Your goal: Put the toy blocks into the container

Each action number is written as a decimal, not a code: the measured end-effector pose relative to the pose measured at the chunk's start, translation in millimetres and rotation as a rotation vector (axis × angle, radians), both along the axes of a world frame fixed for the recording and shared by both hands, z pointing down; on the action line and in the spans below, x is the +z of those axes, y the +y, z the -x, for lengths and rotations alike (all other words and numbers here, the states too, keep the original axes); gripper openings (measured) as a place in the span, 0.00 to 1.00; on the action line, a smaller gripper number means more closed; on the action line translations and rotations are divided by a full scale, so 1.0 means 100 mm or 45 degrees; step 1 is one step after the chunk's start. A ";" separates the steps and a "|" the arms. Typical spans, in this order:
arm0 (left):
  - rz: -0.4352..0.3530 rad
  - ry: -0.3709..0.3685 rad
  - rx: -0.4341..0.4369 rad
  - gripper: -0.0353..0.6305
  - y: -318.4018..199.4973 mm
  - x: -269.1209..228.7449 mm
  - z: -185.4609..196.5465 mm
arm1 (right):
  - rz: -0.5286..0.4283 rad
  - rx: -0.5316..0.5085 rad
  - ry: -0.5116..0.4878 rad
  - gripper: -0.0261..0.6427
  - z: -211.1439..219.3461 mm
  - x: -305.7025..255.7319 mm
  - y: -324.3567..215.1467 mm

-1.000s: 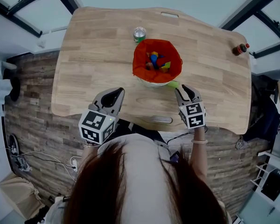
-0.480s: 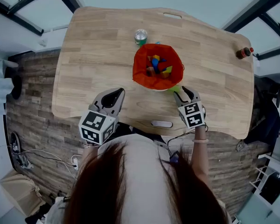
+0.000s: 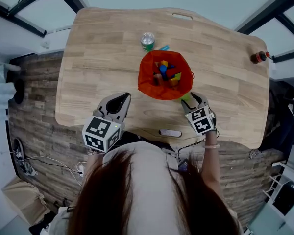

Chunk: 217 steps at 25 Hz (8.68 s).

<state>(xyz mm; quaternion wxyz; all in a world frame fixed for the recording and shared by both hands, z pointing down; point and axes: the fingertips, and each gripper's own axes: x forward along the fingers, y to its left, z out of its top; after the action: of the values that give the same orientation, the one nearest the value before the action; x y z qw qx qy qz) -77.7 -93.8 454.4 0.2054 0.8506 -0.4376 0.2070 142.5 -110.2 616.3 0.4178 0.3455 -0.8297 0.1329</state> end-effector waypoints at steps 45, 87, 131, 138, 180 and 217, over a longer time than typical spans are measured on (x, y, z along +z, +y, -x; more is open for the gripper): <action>0.056 -0.023 -0.054 0.07 -0.33 0.11 -0.01 | 0.218 -0.241 0.053 0.35 0.12 0.57 -0.11; -0.059 0.038 0.103 0.07 -0.01 -0.15 0.02 | 0.084 0.247 -0.106 0.27 0.01 0.03 0.29; -0.081 0.139 0.307 0.07 -0.02 -0.22 0.02 | -0.342 0.561 -0.590 0.26 0.32 -1.64 0.33; -0.089 0.136 0.284 0.07 -0.09 -0.21 0.12 | -0.409 0.535 -0.632 0.26 0.41 -1.85 0.17; -0.123 0.140 0.186 0.07 -0.18 -0.28 0.49 | -0.533 0.467 -0.559 0.27 0.77 -1.99 -0.40; -0.156 0.124 0.206 0.07 0.44 -0.37 0.13 | -0.584 0.550 -0.600 0.11 0.39 -2.02 0.47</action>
<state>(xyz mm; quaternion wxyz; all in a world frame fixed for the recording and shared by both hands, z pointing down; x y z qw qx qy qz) -90.6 -49.9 417.3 0.1568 0.9031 -0.3688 0.1542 104.0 -63.5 414.6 0.0902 0.5568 -0.8191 0.1046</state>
